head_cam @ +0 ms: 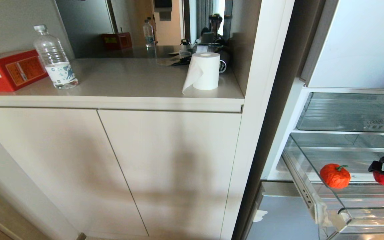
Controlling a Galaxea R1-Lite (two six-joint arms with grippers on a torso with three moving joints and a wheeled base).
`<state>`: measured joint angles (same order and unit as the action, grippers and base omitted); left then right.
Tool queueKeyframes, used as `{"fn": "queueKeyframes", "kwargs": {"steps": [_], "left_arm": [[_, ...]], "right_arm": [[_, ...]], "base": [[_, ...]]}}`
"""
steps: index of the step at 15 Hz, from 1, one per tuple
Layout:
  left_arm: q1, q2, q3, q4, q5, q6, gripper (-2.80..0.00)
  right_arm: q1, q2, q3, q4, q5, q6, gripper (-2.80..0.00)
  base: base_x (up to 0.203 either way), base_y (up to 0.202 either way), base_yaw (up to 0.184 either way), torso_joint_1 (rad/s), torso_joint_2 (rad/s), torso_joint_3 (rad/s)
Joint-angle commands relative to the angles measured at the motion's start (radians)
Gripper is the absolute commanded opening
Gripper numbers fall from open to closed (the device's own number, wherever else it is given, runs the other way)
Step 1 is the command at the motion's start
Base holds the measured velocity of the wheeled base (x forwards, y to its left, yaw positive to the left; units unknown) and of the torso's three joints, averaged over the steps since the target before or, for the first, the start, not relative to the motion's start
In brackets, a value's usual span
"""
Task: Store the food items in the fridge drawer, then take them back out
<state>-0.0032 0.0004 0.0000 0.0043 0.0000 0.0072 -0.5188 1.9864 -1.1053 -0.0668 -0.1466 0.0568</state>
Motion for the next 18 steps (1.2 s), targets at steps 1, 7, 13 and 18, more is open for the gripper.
{"fn": "queueKeyframes", "kwargs": {"steps": [1,7,13,18], "left_arm": [[0.0,0.001,0.0,0.0,0.0,-0.001,-2.8],[0.0,0.001,0.0,0.0,0.0,0.0,-2.8],[0.0,0.001,0.0,0.0,0.0,0.0,-2.8],[0.0,0.001,0.0,0.0,0.0,-0.001,-2.8]], "right_arm": [[-0.004,0.002,0.001,-0.001,-0.001,0.0,0.0],[-0.005,0.017,0.001,-0.002,0.038,0.001,-2.8],[-0.004,-0.238,0.079,-0.004,0.049,-0.002,-2.8],[-0.004,-0.579,0.257,-0.008,0.063,-0.006,-2.8]], "base": [[0.0,0.0,0.0,0.0,0.0,0.0],[0.0,0.0,0.0,0.0,0.0,0.0],[0.0,0.0,0.0,0.0,0.0,0.0],[0.0,0.0,0.0,0.0,0.0,0.0]]}}
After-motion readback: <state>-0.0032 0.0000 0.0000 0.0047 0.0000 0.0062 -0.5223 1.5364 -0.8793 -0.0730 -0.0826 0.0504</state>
